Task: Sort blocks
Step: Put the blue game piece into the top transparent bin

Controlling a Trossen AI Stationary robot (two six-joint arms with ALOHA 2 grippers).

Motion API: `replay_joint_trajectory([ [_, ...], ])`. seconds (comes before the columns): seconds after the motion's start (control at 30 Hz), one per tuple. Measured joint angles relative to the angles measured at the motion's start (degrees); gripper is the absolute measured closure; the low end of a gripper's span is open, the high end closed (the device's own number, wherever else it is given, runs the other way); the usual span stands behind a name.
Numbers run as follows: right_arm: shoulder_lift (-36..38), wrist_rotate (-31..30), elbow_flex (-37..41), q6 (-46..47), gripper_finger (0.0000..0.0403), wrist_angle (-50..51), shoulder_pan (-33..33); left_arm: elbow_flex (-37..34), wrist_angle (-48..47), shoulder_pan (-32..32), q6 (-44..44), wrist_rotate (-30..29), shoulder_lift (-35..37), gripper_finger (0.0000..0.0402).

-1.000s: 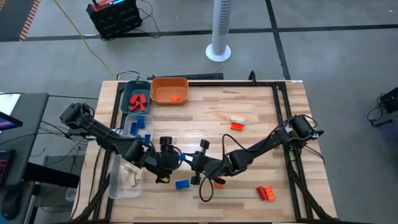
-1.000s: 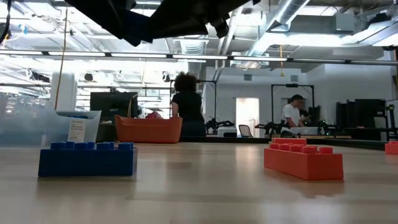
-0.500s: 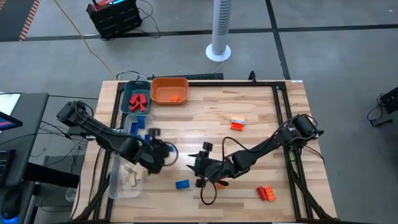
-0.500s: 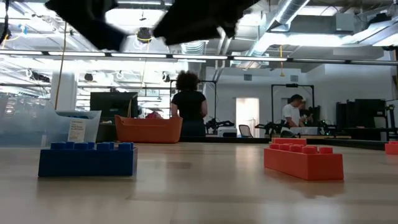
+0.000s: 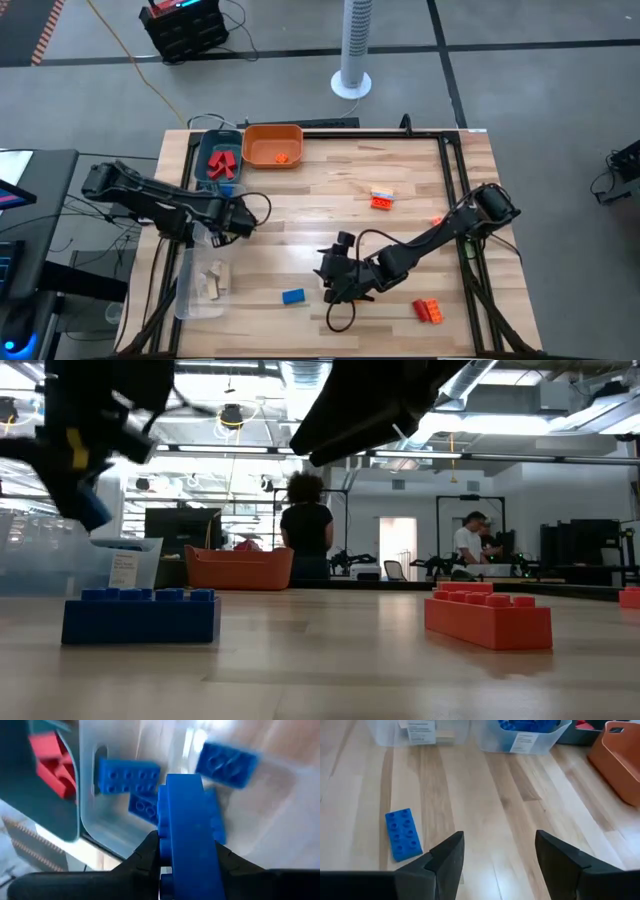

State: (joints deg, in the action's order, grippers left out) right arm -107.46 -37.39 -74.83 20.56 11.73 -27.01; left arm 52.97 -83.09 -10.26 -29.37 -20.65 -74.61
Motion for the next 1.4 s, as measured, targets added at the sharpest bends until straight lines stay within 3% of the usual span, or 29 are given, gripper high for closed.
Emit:
replay_joint_trajectory([
  [0.17, 0.02, 3.19, 0.00, 0.06, 0.0157, -0.14, -0.68, -3.23, 0.56, 3.98, 1.44, 0.91, 0.03, 0.0302],
  [0.37, -2.10, 10.77, 0.00, -1.46, 0.0157, -7.36, -0.49, -3.23, 0.57, 4.33, 3.82, 2.49, 0.04, 0.0178],
  [0.5, -6.81, 15.08, -0.16, -5.92, 0.0157, -19.15, -0.15, -3.23, 0.32, 4.33, 3.35, 4.37, 0.06, 0.0133],
  [0.67, -12.54, 19.94, -3.28, -8.69, 0.0157, -22.78, 0.78, -1.76, -1.06, 3.88, 2.62, 5.60, 0.01, 0.0127],
  [0.9, -19.38, 21.27, -8.57, -10.51, 0.0158, -19.10, 0.93, 4.10, -1.83, 0.23, 1.30, 5.34, 0.06, 0.0130],
  [1.4, -22.31, 21.07, -8.35, -8.54, 0.0158, -19.46, 1.23, 8.55, -1.75, -2.65, -0.66, 5.32, 0.06, 0.0130],
])
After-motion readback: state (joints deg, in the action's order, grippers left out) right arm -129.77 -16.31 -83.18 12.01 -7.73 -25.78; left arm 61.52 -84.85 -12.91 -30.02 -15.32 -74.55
